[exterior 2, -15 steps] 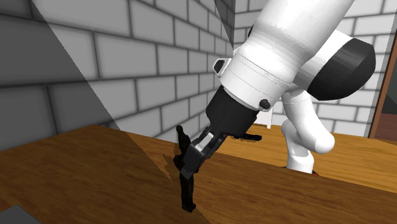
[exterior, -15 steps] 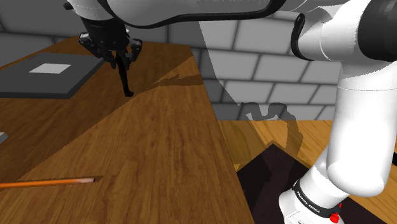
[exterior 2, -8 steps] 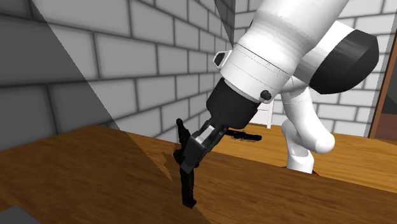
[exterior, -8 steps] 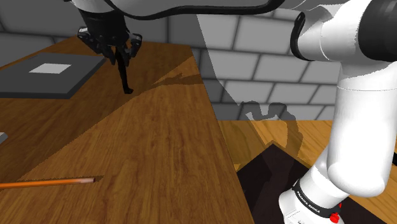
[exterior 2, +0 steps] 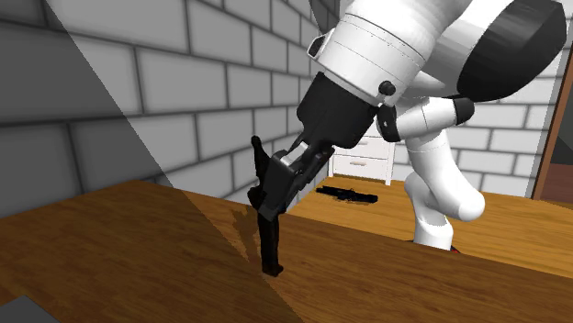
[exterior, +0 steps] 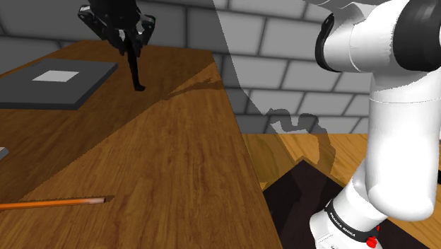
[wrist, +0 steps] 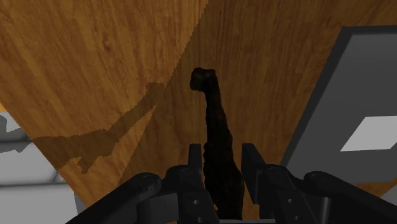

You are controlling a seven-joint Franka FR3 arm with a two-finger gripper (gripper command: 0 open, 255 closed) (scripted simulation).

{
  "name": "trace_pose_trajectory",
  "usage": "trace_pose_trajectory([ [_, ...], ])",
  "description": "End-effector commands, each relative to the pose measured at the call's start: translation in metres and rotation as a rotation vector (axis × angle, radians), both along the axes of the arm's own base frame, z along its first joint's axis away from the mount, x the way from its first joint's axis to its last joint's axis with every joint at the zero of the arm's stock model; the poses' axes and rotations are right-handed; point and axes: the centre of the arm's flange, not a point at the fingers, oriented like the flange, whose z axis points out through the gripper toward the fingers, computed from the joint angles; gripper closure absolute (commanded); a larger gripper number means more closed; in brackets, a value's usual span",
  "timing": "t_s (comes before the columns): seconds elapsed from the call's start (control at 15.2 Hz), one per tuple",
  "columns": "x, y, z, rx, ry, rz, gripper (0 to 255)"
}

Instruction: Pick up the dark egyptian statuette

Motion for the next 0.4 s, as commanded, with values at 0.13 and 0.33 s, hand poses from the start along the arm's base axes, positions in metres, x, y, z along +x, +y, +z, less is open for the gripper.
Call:
trace_pose_trajectory([
  [0.13, -0.001, 0.000, 0.021, 0.000, 0.000, 0.000, 255],
  [0.33, -0.001, 0.000, 0.027, 0.000, 0.000, 0.000, 255],
])
